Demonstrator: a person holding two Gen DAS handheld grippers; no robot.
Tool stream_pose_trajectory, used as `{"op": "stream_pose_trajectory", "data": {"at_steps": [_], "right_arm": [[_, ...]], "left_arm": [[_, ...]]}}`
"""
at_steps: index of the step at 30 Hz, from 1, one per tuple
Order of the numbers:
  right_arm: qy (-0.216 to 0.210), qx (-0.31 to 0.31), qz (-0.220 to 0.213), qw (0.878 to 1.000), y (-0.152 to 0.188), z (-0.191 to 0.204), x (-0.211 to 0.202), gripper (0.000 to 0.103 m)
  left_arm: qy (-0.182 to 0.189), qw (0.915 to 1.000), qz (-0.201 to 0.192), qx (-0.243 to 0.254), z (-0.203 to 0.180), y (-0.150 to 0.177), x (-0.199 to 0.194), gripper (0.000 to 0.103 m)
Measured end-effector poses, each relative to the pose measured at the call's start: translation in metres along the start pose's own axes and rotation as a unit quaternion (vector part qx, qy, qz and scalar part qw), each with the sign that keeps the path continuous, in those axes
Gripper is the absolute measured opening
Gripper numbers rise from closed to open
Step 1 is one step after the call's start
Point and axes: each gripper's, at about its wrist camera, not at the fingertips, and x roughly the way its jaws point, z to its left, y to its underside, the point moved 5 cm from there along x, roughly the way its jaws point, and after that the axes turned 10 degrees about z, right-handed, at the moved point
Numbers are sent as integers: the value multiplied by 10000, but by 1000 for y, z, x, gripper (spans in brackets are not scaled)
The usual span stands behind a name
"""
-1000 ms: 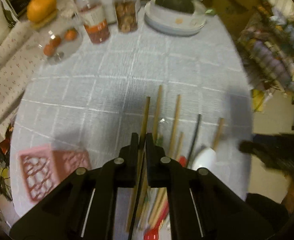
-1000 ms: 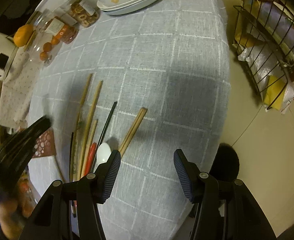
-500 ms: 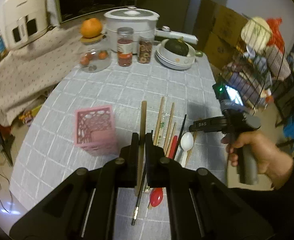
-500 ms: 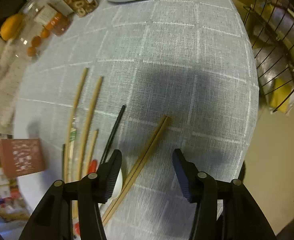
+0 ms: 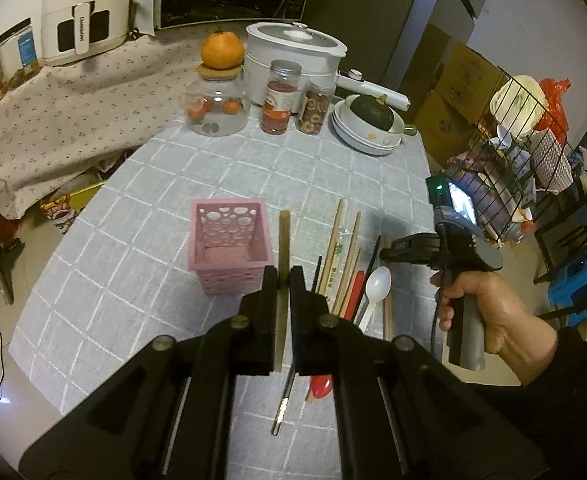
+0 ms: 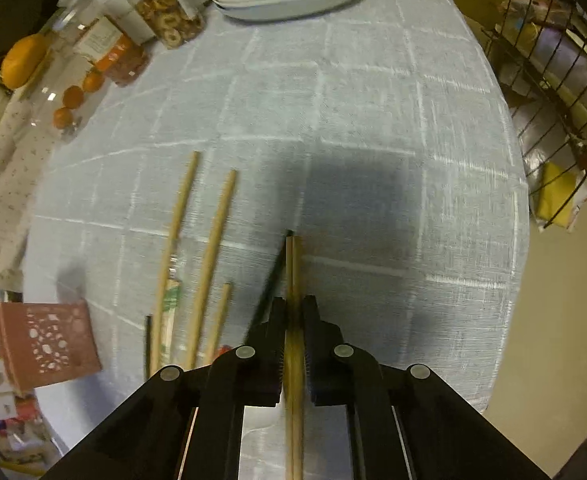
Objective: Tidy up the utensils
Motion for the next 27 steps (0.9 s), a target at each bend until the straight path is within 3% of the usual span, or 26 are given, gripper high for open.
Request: {"op": "stream_pose_trajectory", "data": {"at_steps": [9,16,22,27], "right_arm": [[-438,-644,-1003,9919,15,28,-84,8],[-774,-1207,-1822,9728,41,62,-145,7],[-955,-1660,-2344,9531,58,97,-186,5],[-1138,-1979,-2671,9362,74,121,-214,5]], "left_arm": [[-57,9992,-381,92,8,5,-33,7],[6,9958,-907,129,8,-4,-65,7],[28,9885,-1506,-105,19,-18,-89,7],[115,9770,-2095,-379,29,-29,-107,7]]}}
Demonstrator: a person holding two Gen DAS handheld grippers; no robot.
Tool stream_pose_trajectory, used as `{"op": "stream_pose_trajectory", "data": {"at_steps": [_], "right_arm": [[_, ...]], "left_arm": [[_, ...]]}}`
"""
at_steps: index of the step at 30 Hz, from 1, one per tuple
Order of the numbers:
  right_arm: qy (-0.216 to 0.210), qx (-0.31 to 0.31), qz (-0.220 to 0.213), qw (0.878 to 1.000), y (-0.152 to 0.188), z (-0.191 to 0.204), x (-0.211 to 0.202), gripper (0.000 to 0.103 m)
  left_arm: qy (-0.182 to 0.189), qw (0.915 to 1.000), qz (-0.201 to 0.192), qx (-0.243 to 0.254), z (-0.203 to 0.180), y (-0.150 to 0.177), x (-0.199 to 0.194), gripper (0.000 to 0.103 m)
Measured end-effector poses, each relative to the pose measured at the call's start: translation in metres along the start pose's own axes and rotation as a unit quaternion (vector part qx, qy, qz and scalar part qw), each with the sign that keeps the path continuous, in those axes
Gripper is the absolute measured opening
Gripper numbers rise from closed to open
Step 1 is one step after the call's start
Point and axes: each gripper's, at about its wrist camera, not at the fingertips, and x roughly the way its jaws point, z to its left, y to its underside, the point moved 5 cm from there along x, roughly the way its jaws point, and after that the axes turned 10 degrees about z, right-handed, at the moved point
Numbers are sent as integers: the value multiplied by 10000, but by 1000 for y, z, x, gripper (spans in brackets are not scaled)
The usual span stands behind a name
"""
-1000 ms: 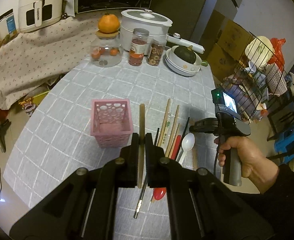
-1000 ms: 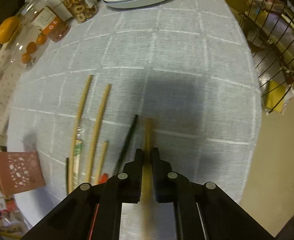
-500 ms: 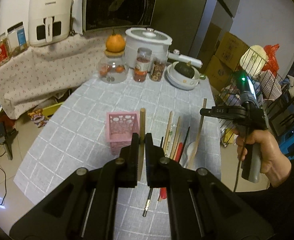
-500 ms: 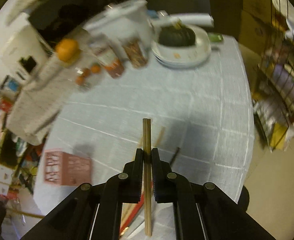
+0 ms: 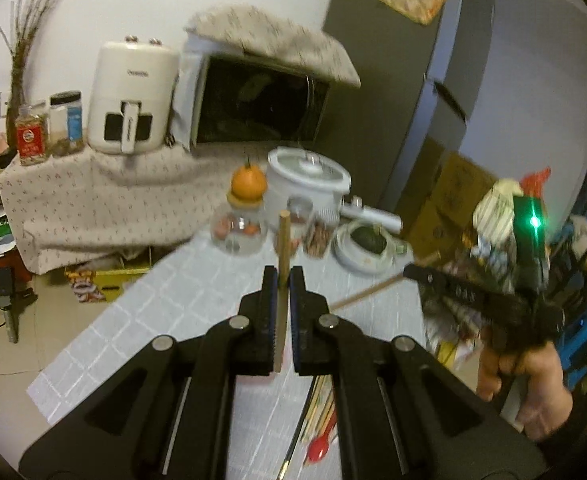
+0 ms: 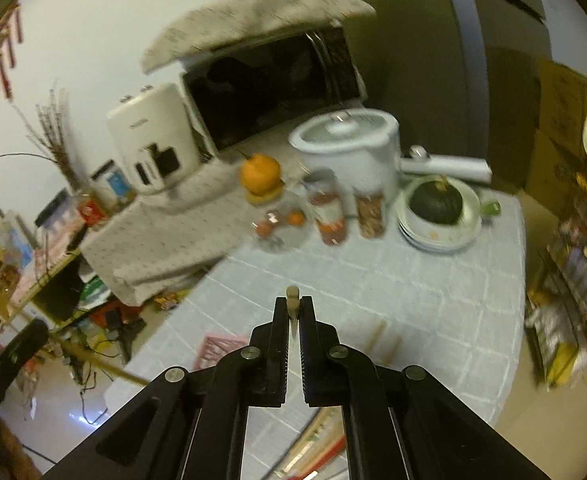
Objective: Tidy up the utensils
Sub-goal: 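Carry both chopsticks to the pink basket and drop them in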
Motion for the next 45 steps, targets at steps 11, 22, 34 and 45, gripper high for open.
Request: {"op": "stream_pose_trajectory", "data": {"at_steps": [11,22,34,45], "right_arm": [[-567,-580,-122,9966,-11,53,-20,5],[-357,-1167,844,9889,-9,78,23,5],[-237,-1148,2348,9650,-19,79,114,5],[-279,-803,2555,9630,-28,67,135,6]], "left_arm": [[-332,9994,27,-70,14,-6,29,7],[-465,9958,779,113,22,-6,78,7],[-215,9773,2095,-241,44,-6,132,7],[-192,9710,2359,-339,53,-13,150,7]]}}
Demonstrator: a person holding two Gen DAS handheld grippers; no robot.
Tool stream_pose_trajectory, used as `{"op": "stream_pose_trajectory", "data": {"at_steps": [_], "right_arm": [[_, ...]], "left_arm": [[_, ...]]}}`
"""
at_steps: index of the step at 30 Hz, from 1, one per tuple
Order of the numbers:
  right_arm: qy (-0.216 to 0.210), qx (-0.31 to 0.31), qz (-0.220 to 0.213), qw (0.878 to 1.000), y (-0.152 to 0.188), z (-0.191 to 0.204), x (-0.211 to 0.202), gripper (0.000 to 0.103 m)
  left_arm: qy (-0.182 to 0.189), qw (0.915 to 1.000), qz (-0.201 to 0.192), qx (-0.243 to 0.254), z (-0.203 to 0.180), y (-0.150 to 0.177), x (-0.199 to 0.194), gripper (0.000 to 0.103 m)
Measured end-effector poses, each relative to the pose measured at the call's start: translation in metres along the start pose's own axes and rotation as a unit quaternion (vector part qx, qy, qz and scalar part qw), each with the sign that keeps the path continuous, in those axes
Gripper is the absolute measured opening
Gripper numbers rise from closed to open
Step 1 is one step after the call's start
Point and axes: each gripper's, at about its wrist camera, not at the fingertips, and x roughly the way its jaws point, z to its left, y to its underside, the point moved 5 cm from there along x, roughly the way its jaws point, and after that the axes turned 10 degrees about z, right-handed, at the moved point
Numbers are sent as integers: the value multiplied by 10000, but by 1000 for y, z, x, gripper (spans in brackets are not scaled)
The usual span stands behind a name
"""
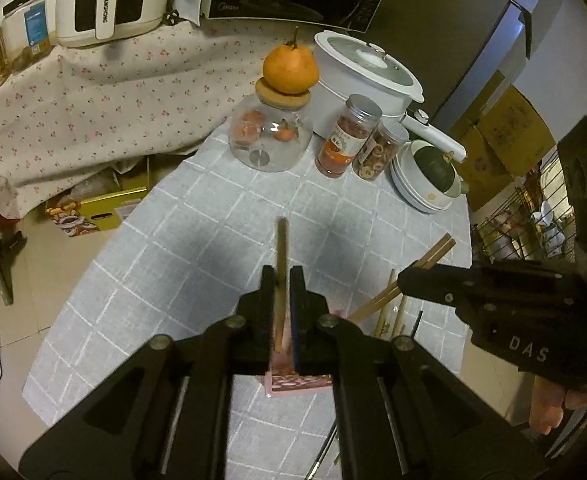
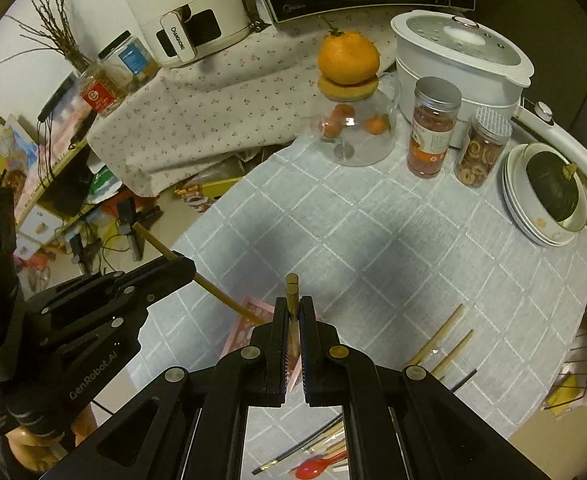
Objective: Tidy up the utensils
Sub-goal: 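Carry both chopsticks to the pink basket and drop them in, then move the right tool to the white plastic spoon and close on it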
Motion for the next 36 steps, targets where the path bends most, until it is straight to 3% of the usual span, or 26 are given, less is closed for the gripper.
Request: {"op": "stream_pose_trajectory", "data": {"at_steps": [2,4,11,16,21,30,36], "right_arm": [[-141,80,-38,9999,-2,0,-1,6],[-179,146,-98,9997,-3,-1,-3,7],[-234,247,-384,9987,1,-7,-26,22],[-258,333,-637,9971,15,-17,-54,31],[-160,451,-831,9954,40,-35,-75,46],[70,744,-907,9931,91,-68,-83,63],[493,741,-786,9929,120,-88,-68,66]], "left_arm": [[10,9999,-100,-40,0,-3,0,11],[45,9998,-157,-89,1,-3,-1,33],[-47,9996,-271,77,-8,2,-10,44],[-11,9993,-358,60,-12,13,-25,58],[80,9995,-284,75,-19,30,-34,77],[-50,9997,28,224,-37,71,-31,82],[-113,9992,230,297,-44,101,-12,83]]}}
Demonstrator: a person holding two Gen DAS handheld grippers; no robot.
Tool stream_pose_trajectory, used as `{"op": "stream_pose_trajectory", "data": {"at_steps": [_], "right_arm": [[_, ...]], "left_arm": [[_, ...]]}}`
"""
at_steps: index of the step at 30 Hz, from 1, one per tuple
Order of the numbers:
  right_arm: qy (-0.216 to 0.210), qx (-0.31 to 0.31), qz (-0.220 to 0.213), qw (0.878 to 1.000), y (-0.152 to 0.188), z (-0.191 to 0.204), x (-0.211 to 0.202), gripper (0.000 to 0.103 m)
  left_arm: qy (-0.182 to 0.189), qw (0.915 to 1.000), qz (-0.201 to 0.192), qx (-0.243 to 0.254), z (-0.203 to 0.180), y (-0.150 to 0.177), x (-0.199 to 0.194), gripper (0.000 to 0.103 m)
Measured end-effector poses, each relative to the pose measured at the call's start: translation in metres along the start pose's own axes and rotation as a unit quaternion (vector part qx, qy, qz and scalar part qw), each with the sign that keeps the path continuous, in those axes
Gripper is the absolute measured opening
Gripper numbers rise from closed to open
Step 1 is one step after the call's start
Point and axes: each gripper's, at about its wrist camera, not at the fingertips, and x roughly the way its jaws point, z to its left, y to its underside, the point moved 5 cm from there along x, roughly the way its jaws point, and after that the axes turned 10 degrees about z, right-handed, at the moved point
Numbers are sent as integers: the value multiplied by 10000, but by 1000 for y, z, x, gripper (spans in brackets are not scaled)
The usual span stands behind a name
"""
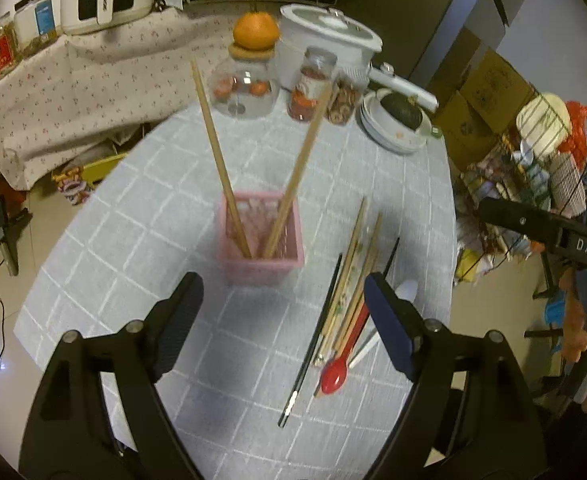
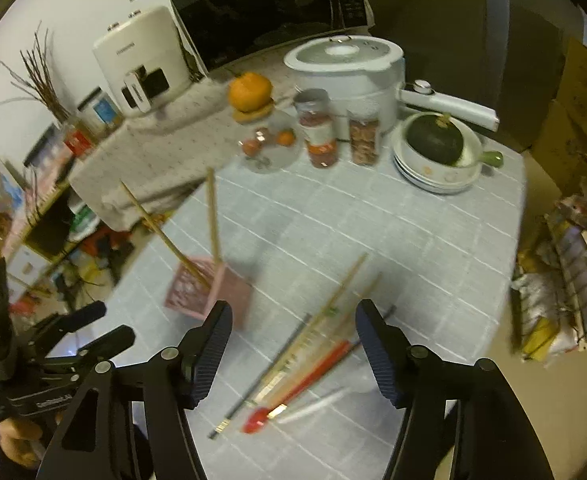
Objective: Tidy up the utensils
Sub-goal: 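Move the right tool to the white plastic spoon and close on it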
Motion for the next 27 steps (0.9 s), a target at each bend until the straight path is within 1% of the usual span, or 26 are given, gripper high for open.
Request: {"op": "stream_pose_trajectory", "data": {"at_steps": [4,7,9,12,13,15,16,19,21,24,27], "right_arm": [[86,77,119,9999,18,-15,17,67],[76,185,236,9995,32,-30,37,67],[145,251,355,9989,39,-40,51,67],[379,284,727,9962,54,-54,75,67],[397,254,820,9955,58,-55,80,67],[414,159,1023,9938,66,-59,91,67],[429,125,1073,9932,69,-61,96,67],[460,78,1183,9919,77,-67,110,67],[353,115,1316,9906,82,-72,122,67],[198,252,1488,9883,88,-82,139,67],[140,288,1513,9880,90,-88,148,67]], "left_arm": [[-74,9999,148,35,-2,14,17,83],[-106,9997,232,41,-1,23,30,83],[-100,9994,322,52,1,29,40,83],[-116,9990,412,-111,6,36,52,83],[-86,9986,478,-216,9,40,58,83],[47,9976,634,-275,8,45,67,83],[87,9972,703,-257,7,48,72,83],[12,9973,726,-97,0,52,77,83],[-1,9975,711,45,-6,53,80,82],[80,9974,692,174,-16,53,84,78],[141,9969,718,300,-24,54,89,74]]}}
